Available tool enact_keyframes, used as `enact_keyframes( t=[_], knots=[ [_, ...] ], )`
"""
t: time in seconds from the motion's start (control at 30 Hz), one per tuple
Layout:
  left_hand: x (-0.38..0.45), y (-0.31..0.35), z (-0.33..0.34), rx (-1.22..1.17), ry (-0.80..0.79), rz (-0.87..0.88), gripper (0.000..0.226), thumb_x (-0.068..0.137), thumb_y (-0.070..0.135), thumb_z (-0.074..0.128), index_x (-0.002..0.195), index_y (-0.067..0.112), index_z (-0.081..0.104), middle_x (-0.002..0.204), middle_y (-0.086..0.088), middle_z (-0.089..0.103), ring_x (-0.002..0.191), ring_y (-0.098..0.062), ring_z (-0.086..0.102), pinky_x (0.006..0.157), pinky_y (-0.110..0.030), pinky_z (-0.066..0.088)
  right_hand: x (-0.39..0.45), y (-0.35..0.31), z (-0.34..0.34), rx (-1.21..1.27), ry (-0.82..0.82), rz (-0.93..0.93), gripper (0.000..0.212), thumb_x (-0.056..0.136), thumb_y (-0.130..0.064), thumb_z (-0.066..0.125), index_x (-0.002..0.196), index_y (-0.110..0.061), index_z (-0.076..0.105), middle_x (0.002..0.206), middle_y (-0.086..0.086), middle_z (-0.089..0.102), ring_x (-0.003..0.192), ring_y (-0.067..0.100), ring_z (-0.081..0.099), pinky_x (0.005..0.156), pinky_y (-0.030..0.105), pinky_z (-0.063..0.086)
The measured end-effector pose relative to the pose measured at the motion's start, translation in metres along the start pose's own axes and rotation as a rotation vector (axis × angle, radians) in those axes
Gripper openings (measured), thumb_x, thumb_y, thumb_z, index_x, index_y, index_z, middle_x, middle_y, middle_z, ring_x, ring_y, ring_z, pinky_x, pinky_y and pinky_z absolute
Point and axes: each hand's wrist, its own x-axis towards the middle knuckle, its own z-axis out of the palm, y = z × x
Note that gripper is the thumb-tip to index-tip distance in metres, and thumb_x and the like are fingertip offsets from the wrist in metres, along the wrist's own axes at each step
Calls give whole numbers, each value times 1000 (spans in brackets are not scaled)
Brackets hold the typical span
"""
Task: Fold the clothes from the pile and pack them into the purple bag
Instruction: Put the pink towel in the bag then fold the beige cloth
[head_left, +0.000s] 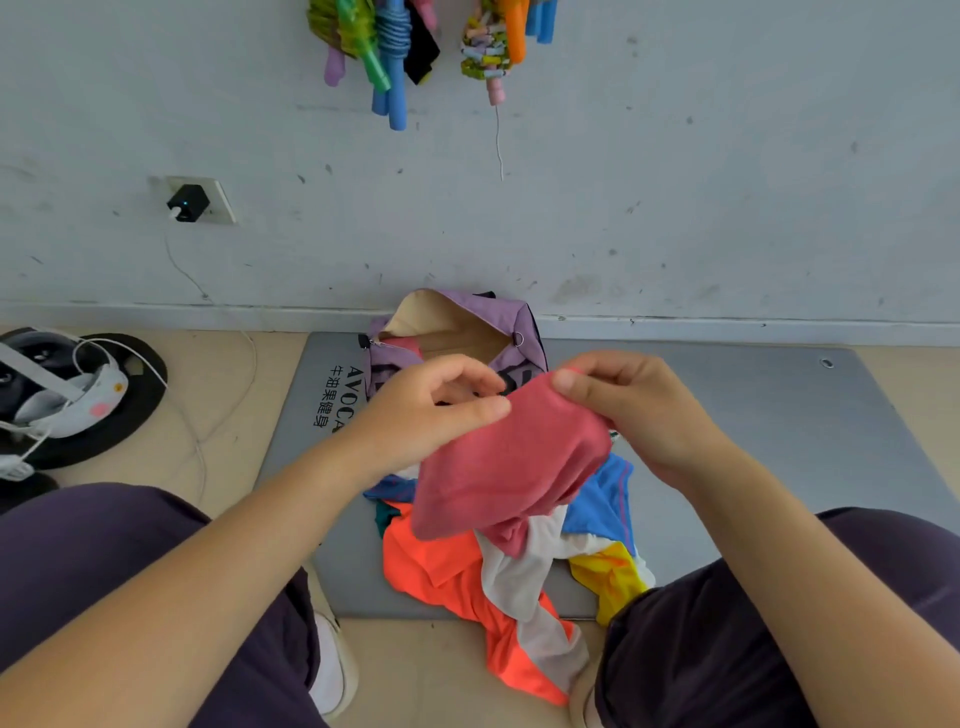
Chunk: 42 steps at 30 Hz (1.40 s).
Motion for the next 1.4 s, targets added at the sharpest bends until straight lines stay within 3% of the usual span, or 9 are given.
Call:
enact_keyframes(
  t=[0.13,0.27,0.67,0.83,0.9,1.0,1.1,1.3,1.4],
  knots=[
    [-5,6,18,-122,-64,74,36,84,19,76,118,19,64,101,5,73,93,-7,69,77,-22,55,-6,1,18,-64,-230,-30,24,98,-13,52,117,-8,67,113,14,70,108,25,66,95,35,52],
    [-10,10,20,-234,-98,-46,15,89,16,69,103,12,69,74,0,70,57,-10,61,49,-21,50,-8,-3,22,10,-278,-2,29,99,-10,48,128,-11,49,100,37,61,85,32,60,75,31,50],
    [1,14,-15,-432,140,-8,14,94,7,59,81,4,61,74,-8,57,67,-15,60,63,-27,57,-1,5,9,-270,-262,75,18,96,-16,58,97,0,66,87,8,65,82,15,58,83,39,50],
    [-6,13,-3,-30,-50,-85,20,92,37,64,87,17,66,65,5,63,52,-11,50,45,-23,39,-3,4,16,-211,-211,48,9,88,-25,70,86,-18,75,70,-5,69,64,5,60,62,16,47],
    [-9,14,5,12,-166,-56,36,80,59,68,90,24,68,59,10,59,54,-8,48,50,-19,36,-6,5,22,-218,-223,42,20,81,-38,76,81,-18,74,58,-2,59,54,8,48,52,17,40],
    [-12,15,4,118,-261,19,29,81,56,70,78,27,69,53,10,57,52,-2,49,55,-9,36,-7,4,21,-224,-212,56,45,72,-52,77,77,-9,67,63,15,49,60,22,36,56,29,29],
    [-8,14,-6,166,-139,82,27,87,43,70,63,31,66,52,14,54,51,1,47,54,-10,35,-7,2,16,-240,-207,57,46,77,-51,73,77,-6,66,67,14,53,64,21,41,61,34,32],
    [12,-1,-32,-178,559,-40,32,91,36,67,68,15,64,57,12,47,57,-5,40,55,-20,31,-4,0,3,-291,-168,11,26,93,-30,61,81,-7,66,72,3,56,70,14,47,69,33,38],
    [11,0,-31,-219,536,-53,20,86,34,72,87,14,71,76,4,63,69,-8,54,65,-22,41,-3,3,4,-239,-189,4,18,95,-20,60,84,-7,66,72,3,59,68,12,52,67,27,43]
  ],
)
